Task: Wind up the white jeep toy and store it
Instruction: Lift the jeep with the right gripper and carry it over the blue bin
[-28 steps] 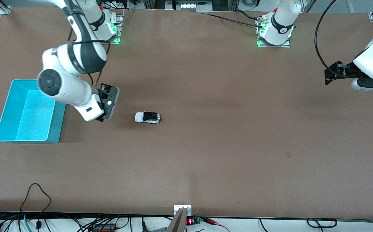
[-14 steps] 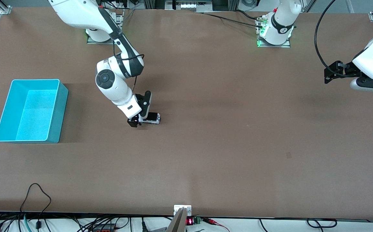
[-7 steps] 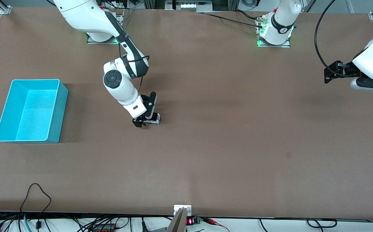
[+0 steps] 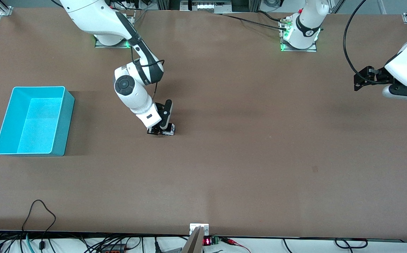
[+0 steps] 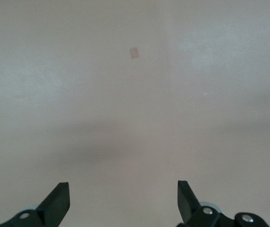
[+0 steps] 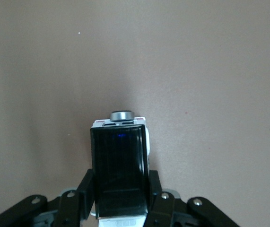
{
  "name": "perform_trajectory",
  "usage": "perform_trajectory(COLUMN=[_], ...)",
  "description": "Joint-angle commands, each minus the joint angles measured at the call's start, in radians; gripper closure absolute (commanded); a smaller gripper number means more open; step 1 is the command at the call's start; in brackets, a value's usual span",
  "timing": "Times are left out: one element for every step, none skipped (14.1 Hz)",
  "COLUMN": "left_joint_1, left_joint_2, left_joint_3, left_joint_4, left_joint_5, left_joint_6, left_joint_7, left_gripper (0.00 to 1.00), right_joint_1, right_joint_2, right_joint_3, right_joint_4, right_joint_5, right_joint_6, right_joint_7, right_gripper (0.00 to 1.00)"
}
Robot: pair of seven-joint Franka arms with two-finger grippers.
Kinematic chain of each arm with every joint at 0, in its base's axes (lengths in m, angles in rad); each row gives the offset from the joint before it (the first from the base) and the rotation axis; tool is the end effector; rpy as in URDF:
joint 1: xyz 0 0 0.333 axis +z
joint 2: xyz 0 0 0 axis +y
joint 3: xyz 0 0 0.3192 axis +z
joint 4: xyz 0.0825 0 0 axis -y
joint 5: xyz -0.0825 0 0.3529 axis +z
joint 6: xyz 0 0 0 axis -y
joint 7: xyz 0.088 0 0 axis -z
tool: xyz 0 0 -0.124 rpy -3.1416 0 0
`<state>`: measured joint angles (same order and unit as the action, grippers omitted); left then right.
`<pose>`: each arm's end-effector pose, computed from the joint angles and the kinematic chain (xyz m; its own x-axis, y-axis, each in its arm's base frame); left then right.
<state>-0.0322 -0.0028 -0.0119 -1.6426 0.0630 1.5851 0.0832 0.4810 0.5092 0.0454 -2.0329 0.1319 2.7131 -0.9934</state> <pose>0.5203 -0.0152 0.5820 0.9900 -0.1276 -0.0597 -0.1311 -0.9897 -0.0581 0.5233 0.2986 0.2195 0.1635 0.9718 0.1698 0.9801 -0.1796 0.0845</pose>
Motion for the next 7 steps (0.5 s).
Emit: perform_trajectory(left_joint_1=[0.000,0.000,-0.002,-0.002,-0.002,-0.002,-0.002], left_joint_2=[-0.014,-0.014,-0.014,-0.014,-0.014,-0.014,-0.016], left_joint_3=[0.004,0.004,0.004,0.003,0.003,0.003,0.003], left_joint_4=[-0.005,-0.005,-0.003,-0.005,-0.005,-0.005,-0.005], left_joint_5=[-0.012,-0.012,-0.012,-0.012,-0.012,-0.012,-0.012], left_joint_6=[-0.013,-0.013,-0.011,-0.013,-0.013,-0.013,-0.013], left_joint_7=[-0.010,-0.010,-0.010,-0.010,-0.011,-0.011,-0.011], left_gripper=[0.00,0.00,0.00,0.00,0.00,0.00,0.00], right_joint_1=[0.001,0.001,0.002,0.001,-0.001,0.007,0.007], right_joint_2=[-0.021,-0.040,-0.061,-0.076,-0.099,-0.124,-0.155], right_joint_3=[-0.006,-0.009,-0.013,-0.019,-0.038,-0.068,-0.093], right_joint_4=[0.003,0.005,0.005,0.006,0.006,0.006,0.006], right_joint_5=[0.017,0.017,0.015,0.015,0.015,0.012,0.012], right_joint_6=[0.000,0.000,-0.006,-0.019,-0.047,-0.091,-0.149], right_joint_7=[0.002,0.002,0.009,0.012,0.033,0.073,0.109], right_gripper=[1.00,1.00,1.00,1.00,1.00,1.00,1.00])
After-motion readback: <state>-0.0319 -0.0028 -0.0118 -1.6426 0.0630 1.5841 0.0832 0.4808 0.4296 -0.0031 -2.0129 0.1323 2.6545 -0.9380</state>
